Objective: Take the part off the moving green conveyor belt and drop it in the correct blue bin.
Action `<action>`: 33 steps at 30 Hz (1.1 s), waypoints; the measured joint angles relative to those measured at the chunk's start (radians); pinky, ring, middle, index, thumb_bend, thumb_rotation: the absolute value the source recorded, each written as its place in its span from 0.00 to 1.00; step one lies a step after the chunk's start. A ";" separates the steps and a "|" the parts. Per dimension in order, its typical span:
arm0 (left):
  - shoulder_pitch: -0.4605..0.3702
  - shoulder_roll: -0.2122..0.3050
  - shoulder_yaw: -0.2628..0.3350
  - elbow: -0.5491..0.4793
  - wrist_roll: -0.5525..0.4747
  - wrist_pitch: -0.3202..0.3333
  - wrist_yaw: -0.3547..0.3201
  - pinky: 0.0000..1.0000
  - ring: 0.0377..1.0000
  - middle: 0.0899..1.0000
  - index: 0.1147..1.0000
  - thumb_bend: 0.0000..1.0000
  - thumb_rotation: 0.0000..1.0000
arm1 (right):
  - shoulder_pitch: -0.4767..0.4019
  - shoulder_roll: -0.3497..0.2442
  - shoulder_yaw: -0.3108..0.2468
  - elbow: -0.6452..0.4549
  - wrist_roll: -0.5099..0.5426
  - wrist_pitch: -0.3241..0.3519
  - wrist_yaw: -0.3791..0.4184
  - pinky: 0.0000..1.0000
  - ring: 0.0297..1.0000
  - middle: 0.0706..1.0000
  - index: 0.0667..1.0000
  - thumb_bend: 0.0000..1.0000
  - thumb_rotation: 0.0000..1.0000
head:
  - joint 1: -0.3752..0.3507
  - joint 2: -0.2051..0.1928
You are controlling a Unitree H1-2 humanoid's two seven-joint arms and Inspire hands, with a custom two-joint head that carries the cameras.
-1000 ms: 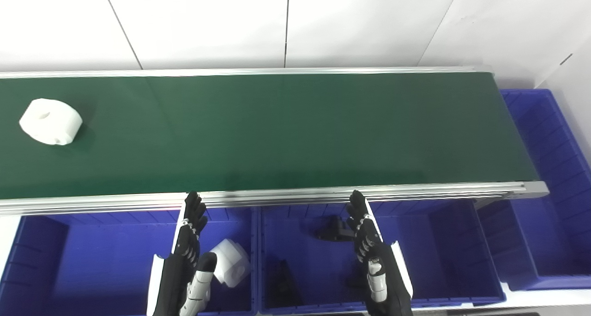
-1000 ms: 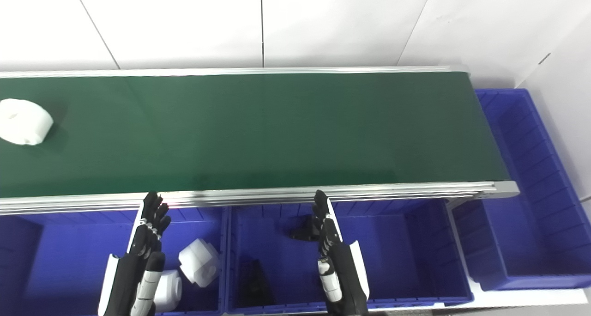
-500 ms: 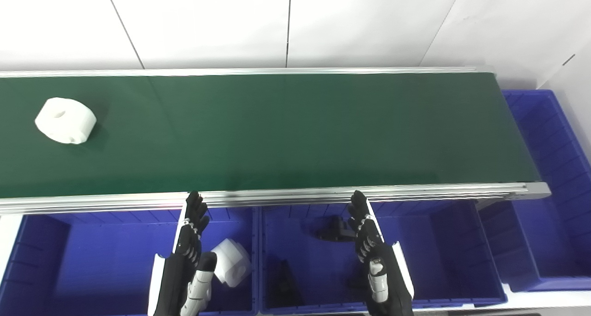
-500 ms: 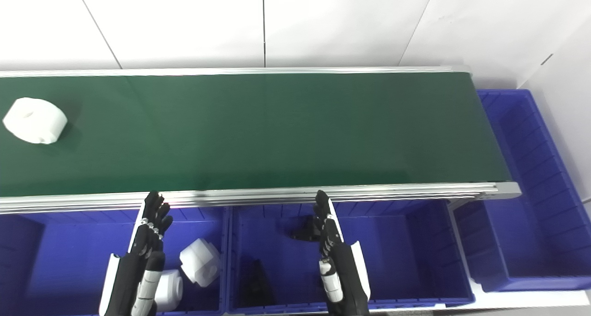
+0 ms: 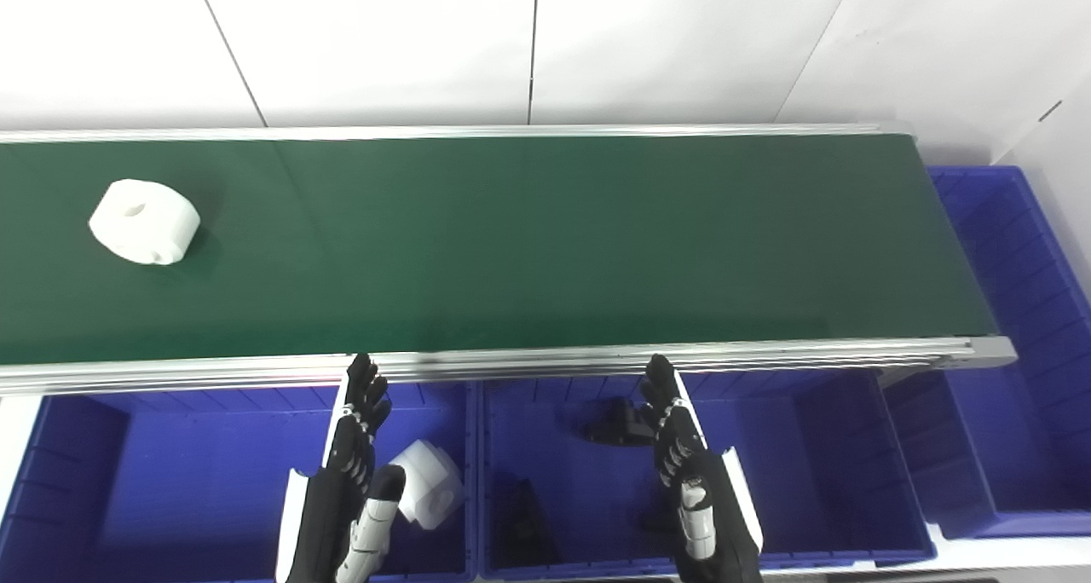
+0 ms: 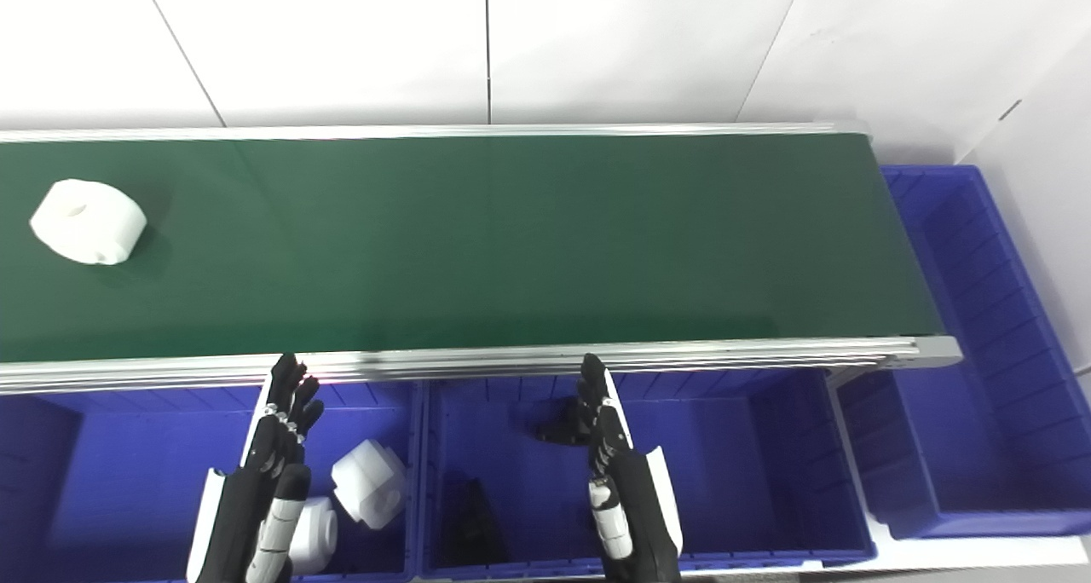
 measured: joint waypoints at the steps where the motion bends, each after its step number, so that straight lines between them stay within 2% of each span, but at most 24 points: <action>1: 0.000 0.000 0.000 0.002 0.004 0.000 0.000 0.95 0.97 1.00 1.00 0.55 0.88 | 0.000 0.000 -0.001 0.001 0.000 0.000 0.000 1.00 1.00 1.00 1.00 0.95 1.00 | 0.000 0.000; 3: 0.000 0.000 0.000 0.007 0.007 -0.001 0.000 0.96 0.97 1.00 1.00 0.54 0.87 | 0.000 0.000 -0.001 0.005 0.000 0.000 0.000 1.00 1.00 1.00 1.00 0.95 1.00 | 0.032 -0.024; 5: 0.000 0.000 -0.002 0.017 0.006 -0.004 0.000 0.96 0.97 1.00 1.00 0.53 0.86 | -0.001 0.000 -0.004 0.013 0.000 -0.001 0.001 1.00 1.00 1.00 1.00 0.94 1.00 | 0.032 -0.025; 7: 0.000 0.000 -0.006 0.034 0.007 -0.012 0.000 0.96 0.98 1.00 1.00 0.51 0.85 | -0.004 -0.003 -0.010 0.026 0.003 -0.004 0.004 1.00 1.00 1.00 1.00 0.95 1.00 | 0.119 -0.067; 10: -0.004 -0.001 -0.011 0.078 0.020 -0.043 0.003 0.94 0.96 1.00 1.00 0.53 0.83 | -0.014 -0.015 -0.020 0.061 0.023 -0.009 0.007 1.00 1.00 1.00 1.00 0.95 1.00 | 0.163 -0.091; 12: -0.008 -0.007 -0.013 0.099 0.037 -0.051 0.006 0.91 0.95 1.00 1.00 0.56 0.81 | -0.024 -0.027 -0.030 0.079 0.042 -0.019 0.011 1.00 1.00 1.00 1.00 0.94 1.00 | 0.234 -0.126; 15: -0.021 -0.030 -0.019 0.125 0.040 -0.055 0.016 0.86 0.92 0.98 1.00 0.61 0.74 | -0.036 -0.042 -0.045 0.098 0.056 -0.044 0.016 1.00 1.00 1.00 1.00 0.90 1.00 | 0.258 -0.141; 19: -0.040 -0.041 -0.020 0.165 0.039 -0.071 0.026 0.84 0.90 0.96 1.00 0.64 0.72 | -0.055 -0.053 -0.063 0.134 0.080 -0.062 0.029 1.00 1.00 1.00 1.00 0.88 1.00 | 0.282 -0.164; 21: -0.046 -0.044 -0.017 0.180 0.063 -0.076 0.040 0.79 0.87 0.94 1.00 0.66 0.74 | -0.063 -0.060 -0.074 0.142 0.091 -0.070 0.035 1.00 1.00 1.00 1.00 0.87 1.00 | 0.291 -0.179; 26: -0.056 -0.047 -0.013 0.213 0.124 -0.083 0.087 0.77 0.86 0.93 0.98 0.63 0.72 | -0.075 -0.079 -0.101 0.172 0.123 -0.086 0.053 1.00 1.00 1.00 1.00 0.86 1.00 | 0.311 -0.212; 31: -0.074 -0.047 -0.013 0.249 0.146 -0.087 0.127 0.74 0.84 0.92 0.95 0.68 0.72 | -0.100 -0.090 -0.124 0.214 0.153 -0.104 0.074 1.00 1.00 1.00 1.00 0.85 1.00 | 0.354 -0.233; 33: -0.081 -0.047 -0.013 0.263 0.147 -0.088 0.140 0.74 0.84 0.92 0.95 0.66 0.70 | -0.108 -0.091 -0.129 0.228 0.163 -0.108 0.079 1.00 1.00 1.00 1.00 0.84 1.00 | 0.367 -0.238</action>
